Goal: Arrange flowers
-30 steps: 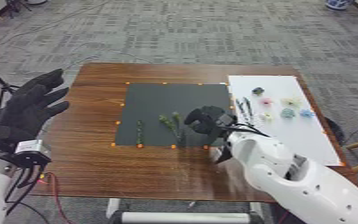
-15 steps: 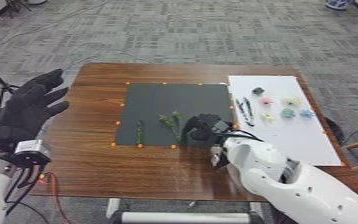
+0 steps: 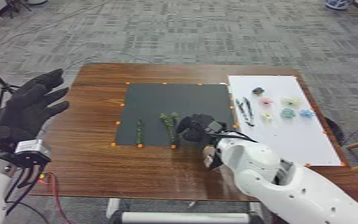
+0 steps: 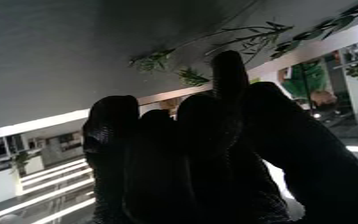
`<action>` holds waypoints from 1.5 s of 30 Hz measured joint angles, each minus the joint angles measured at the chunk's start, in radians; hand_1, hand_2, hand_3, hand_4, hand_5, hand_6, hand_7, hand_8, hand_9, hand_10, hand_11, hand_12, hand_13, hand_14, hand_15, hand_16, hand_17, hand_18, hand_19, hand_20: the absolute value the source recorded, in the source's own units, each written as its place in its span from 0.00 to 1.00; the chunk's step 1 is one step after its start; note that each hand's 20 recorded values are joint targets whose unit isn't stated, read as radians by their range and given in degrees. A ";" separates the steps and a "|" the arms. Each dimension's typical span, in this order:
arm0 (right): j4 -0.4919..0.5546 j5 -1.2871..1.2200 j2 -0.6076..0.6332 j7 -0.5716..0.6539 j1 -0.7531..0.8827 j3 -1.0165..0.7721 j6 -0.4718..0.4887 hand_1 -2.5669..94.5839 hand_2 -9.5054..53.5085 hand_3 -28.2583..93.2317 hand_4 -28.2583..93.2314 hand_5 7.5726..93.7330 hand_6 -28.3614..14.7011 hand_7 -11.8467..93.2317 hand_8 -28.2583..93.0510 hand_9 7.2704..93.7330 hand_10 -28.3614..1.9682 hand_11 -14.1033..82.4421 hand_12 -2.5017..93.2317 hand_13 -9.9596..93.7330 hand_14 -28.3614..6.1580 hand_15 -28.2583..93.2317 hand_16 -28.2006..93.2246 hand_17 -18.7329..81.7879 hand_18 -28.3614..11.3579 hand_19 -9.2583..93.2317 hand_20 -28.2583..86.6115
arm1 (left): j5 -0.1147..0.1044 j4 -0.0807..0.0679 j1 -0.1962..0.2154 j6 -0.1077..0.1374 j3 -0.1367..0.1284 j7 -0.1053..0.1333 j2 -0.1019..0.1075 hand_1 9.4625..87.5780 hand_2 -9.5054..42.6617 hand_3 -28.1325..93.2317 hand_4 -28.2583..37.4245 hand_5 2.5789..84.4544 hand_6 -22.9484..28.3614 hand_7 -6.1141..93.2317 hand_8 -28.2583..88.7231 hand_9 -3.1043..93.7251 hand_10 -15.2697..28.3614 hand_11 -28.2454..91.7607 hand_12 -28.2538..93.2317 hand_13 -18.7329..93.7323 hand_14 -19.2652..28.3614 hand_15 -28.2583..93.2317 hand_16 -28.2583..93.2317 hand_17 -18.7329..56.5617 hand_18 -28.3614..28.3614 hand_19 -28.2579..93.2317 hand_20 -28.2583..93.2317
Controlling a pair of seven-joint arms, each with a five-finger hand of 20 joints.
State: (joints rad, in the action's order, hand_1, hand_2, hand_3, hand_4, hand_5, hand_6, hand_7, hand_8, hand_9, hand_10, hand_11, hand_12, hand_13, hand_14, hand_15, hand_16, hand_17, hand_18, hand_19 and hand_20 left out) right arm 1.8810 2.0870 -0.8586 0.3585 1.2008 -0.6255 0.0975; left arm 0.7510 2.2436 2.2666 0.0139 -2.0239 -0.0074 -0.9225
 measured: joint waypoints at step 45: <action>0.014 0.091 0.223 0.408 0.110 -0.254 -0.308 0.53 0.00 0.08 0.22 0.57 0.57 0.55 0.12 0.67 0.48 0.80 0.55 0.76 0.53 0.95 0.54 0.51 0.14 0.93 0.69 | 0.000 0.003 0.013 0.001 -0.009 0.003 -0.013 0.21 0.07 0.81 0.05 0.23 0.47 0.27 0.16 0.17 0.54 0.34 0.41 0.21 0.65 0.54 0.21 0.06 0.85 0.55 0.32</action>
State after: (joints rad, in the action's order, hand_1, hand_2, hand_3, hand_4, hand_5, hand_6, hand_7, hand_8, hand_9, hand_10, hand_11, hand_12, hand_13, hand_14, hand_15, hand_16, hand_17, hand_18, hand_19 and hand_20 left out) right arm 1.8950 2.1777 -0.6354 0.7667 1.3103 -0.8797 -0.2100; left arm 0.7511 2.2467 2.2795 0.0153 -2.0332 -0.0045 -0.9358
